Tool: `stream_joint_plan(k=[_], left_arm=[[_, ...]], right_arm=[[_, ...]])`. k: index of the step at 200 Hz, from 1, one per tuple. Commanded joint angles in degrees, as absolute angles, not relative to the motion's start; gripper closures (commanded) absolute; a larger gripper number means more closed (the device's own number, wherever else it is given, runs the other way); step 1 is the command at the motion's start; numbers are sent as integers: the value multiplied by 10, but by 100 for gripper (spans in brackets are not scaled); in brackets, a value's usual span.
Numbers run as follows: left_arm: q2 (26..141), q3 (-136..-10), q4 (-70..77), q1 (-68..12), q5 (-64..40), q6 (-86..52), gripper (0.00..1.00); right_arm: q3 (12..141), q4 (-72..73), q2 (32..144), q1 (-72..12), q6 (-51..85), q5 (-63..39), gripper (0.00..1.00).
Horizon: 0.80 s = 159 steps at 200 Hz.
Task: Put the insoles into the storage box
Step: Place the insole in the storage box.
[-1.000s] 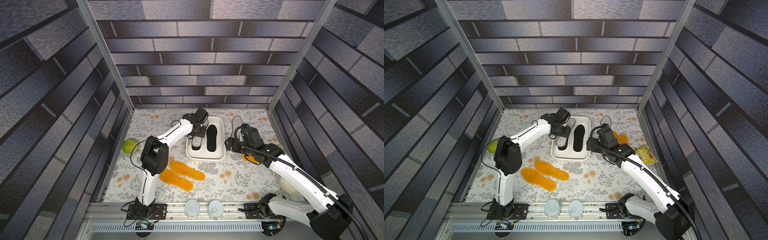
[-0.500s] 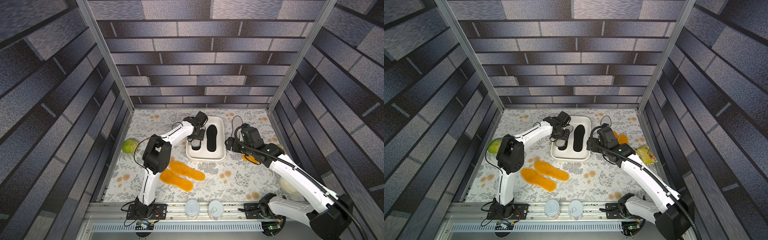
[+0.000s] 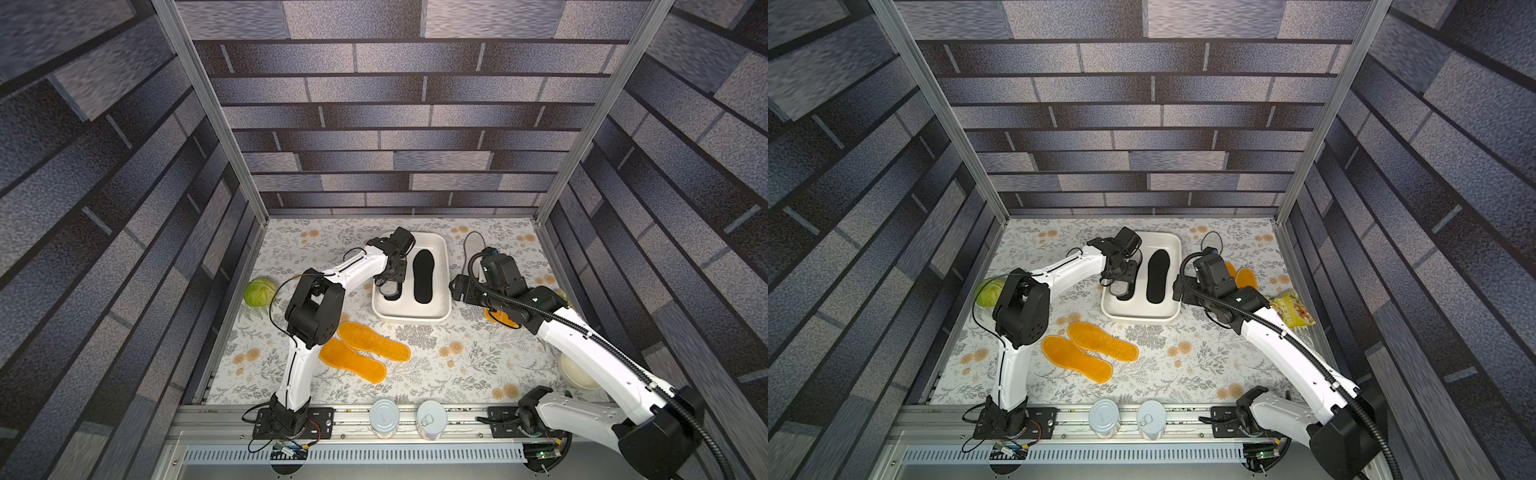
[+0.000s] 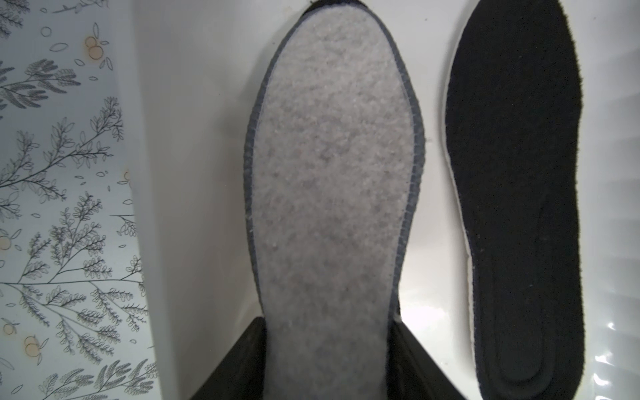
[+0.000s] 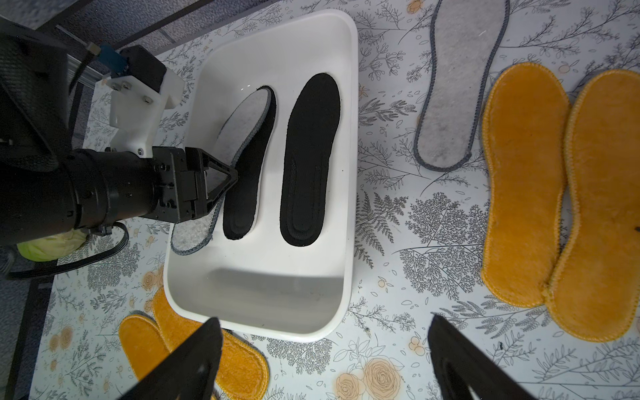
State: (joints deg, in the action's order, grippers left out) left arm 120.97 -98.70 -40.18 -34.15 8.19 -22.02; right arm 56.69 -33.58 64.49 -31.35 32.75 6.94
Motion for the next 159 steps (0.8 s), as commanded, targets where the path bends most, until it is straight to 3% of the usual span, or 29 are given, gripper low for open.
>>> stream_joint_plan(k=[1,159], left_arm=[[1206,-981,-396,-346,96,-239,43],[1230,-985,-397,-349,84,-249,40]], right_arm=[[562,-340,645,-309,335,65,6],[560,-343,641,-308,334,67,6]])
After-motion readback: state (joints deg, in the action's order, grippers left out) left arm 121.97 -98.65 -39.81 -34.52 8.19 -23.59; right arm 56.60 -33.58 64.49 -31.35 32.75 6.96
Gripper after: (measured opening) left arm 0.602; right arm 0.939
